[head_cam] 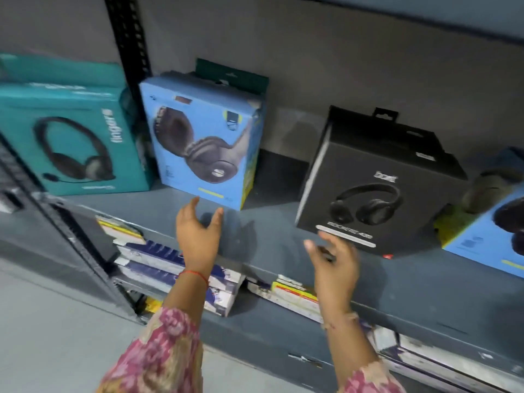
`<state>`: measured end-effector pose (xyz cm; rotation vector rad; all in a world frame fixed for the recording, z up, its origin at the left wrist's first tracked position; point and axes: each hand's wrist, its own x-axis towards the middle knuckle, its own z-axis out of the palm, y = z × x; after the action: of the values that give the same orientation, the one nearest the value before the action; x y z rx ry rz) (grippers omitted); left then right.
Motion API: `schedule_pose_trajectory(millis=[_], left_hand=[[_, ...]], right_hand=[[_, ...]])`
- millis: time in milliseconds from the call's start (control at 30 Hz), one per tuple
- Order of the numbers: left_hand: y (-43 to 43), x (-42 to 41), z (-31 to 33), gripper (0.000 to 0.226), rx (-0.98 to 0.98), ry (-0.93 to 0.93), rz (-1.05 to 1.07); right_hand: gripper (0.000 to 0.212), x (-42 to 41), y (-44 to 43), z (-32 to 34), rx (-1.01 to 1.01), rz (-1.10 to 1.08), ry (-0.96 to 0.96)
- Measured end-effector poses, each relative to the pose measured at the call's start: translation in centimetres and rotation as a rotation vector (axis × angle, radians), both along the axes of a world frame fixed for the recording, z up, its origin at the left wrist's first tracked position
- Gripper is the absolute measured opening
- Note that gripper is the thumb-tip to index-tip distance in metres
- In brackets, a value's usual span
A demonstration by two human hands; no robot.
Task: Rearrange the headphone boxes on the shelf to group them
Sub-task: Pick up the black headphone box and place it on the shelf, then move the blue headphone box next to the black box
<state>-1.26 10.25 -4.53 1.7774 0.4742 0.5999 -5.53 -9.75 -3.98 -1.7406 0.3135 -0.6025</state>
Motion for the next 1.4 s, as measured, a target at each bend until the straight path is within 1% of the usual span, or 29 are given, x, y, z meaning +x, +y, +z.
schedule_pose_trajectory(millis=[67, 133, 200, 267, 367, 500, 600, 667, 700, 733, 833, 967, 1033, 1167, 1233, 1333, 1400], left_hand=[[4.6, 1.3, 0.3, 0.069, -0.048, 0.008, 0.024], [5.3, 2.6, 0.7, 0.078, -0.065, -0.012, -0.027], [7.5, 4.0, 0.5, 0.085, -0.077, -0.01, -0.081], [9.2, 5.1, 0.2, 0.092, -0.084, 0.002, -0.105], [10.3, 6.5, -0.4, 0.099, -0.072, 0.011, -0.145], [10.6, 7.5, -0.4, 0.099, -0.042, 0.027, -0.2], [10.7, 6.4, 0.4, 0.094, 0.037, 0.048, -0.159], [11.1, 4.2, 0.9, 0.093, 0.147, 0.0, -0.133], [11.2, 2.9, 1.2, 0.092, 0.176, -0.034, -0.13], [11.4, 1.6, 1.5, 0.091, 0.163, -0.059, -0.133], [11.4, -2.1, 2.5, 0.084, 0.045, -0.106, -0.145], [11.8, -5.3, 3.4, 0.068, -0.097, -0.193, -0.251], [12.0, -6.0, 3.8, 0.064, -0.127, -0.196, -0.266], [11.5, -6.8, 4.7, 0.064, -0.116, -0.203, -0.265], [10.9, -7.2, 4.9, 0.068, -0.129, -0.211, -0.271], [8.8, -8.1, 4.8, 0.074, -0.18, -0.23, -0.303], [6.5, -8.8, 4.7, 0.073, -0.197, -0.252, -0.324]], right_hand=[[0.044, 2.3, 6.2, 0.2, -0.027, 0.227, 0.077], [0.066, 4.1, 8.3, 0.0, -0.022, 0.331, 0.125], [0.082, 6.5, 11.7, -0.2, -0.078, 0.368, 0.143], [0.086, 8.5, 14.0, -0.2, -0.099, 0.36, 0.124], [0.077, 10.5, 15.6, -0.4, -0.067, 0.333, 0.123], [0.062, 11.2, 15.8, -0.6, -0.071, 0.315, 0.166], [0.04, 10.3, 15.5, 0.3, -0.017, 0.292, 0.169], [0.02, 8.8, 15.2, 1.2, 0.004, 0.246, 0.124], [0.013, 7.8, 15.0, 1.7, 0.007, 0.223, 0.096], [0.011, 6.8, 14.9, 2.3, 0.005, 0.208, 0.074], [0.013, 3.5, 14.6, 3.7, -0.058, 0.174, 0.058], [0.018, 0.5, 14.9, 4.7, -0.137, 0.157, 0.063], [0.021, -0.1, 14.9, 4.9, -0.141, 0.147, 0.066], [0.029, -0.8, 14.4, 5.0, -0.117, 0.147, 0.065], [0.028, -1.6, 13.9, 5.0, -0.088, 0.159, 0.054], [0.018, -3.3, 11.9, 5.1, -0.033, 0.14, -0.001], [0.011, -4.6, 10.0, 5.1, -0.018, 0.11, -0.037]])
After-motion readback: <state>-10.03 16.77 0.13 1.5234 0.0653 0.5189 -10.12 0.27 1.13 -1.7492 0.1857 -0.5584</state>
